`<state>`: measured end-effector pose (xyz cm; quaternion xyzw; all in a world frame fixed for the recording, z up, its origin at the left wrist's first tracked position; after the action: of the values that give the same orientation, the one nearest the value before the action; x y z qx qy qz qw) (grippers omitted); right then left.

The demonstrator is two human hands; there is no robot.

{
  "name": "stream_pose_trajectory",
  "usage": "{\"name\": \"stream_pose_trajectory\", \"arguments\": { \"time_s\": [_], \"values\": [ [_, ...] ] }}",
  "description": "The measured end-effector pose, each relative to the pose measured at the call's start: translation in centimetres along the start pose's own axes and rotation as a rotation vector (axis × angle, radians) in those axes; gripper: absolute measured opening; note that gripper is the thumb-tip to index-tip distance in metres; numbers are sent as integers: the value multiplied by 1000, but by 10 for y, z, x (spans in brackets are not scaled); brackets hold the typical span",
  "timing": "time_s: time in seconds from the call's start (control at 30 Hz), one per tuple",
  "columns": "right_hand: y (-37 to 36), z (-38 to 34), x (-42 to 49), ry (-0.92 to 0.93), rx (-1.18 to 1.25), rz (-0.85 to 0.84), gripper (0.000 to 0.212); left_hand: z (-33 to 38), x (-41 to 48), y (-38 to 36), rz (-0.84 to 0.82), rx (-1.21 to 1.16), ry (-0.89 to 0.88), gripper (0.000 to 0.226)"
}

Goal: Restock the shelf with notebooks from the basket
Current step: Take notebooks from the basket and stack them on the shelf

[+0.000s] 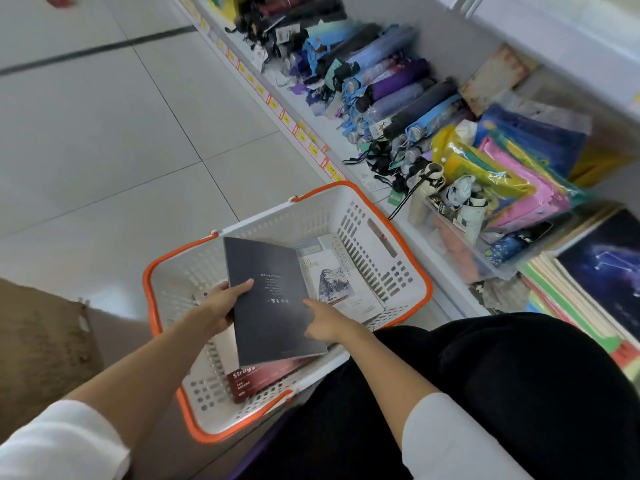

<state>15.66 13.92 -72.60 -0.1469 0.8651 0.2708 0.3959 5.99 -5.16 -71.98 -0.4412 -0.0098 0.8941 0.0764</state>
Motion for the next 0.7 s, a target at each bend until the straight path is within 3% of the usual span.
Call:
{"name": "stream_pose_trajectory", "arguments": {
  "time_s": [0.27, 0.4, 0.53, 0.6, 0.7],
  "values": [
    [46, -10, -40, 151, 209, 276, 72, 51, -41, -27, -234, 29, -101, 40],
    [76, -5, -61, 160, 312, 399, 101, 83, -69, -59, -346, -5, -116, 30],
    [122, -24, -119, 212, 448, 628, 65, 119, -95, -101, -342, 21, -213, 29],
    [151, -32, -153, 250, 476, 761, 60, 135, -109, -126, -301, 31, -286, 27],
    [193, -41, -212, 351, 470, 756, 41, 152, -131, -168, -255, -1, -401, 27]
  ]
}}
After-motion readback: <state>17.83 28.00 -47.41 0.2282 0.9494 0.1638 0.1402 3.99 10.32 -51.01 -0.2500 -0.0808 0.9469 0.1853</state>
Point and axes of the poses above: each hand's wrist, its own x-axis towards the middle knuckle, its own y-axis out of the back of the hand, z = x × y, the point moved 3 cm from there along x, towards the middle knuckle, and after that the axes turned 2 degrees about -x, right-handed, at the moved point
